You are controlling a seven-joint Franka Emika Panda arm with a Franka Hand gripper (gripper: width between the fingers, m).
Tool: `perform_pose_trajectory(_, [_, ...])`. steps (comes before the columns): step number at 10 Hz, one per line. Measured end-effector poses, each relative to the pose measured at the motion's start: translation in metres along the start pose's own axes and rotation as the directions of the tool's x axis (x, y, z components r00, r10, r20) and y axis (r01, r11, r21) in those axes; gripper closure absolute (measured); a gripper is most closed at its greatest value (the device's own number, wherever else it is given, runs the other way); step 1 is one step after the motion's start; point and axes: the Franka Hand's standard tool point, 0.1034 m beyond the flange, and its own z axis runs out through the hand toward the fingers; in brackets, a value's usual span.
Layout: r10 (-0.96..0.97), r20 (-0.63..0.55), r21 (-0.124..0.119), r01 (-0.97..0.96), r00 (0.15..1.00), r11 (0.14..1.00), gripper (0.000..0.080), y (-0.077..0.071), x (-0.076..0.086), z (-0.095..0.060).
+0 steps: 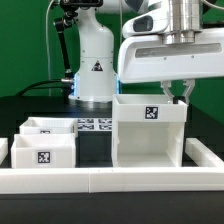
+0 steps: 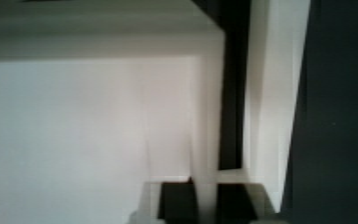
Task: Assemble drawer
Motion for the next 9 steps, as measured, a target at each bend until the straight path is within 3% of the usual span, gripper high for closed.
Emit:
perform_pose_trajectory(2, [0.178, -0.004, 0.008, -0.178, 0.984, 0.984, 0.0762, -0.004, 0.004, 0.002])
perform_pose_trajectory(5, [0.405, -0.021, 0.038, -0.404, 0.914, 0.914, 0.0757, 0.002, 0.014, 0.001])
perform_pose_trajectory(9, [0.569, -0.009, 0.064, -0.567, 0.822, 0.821, 0.0757, -0.006, 0.015, -0.002])
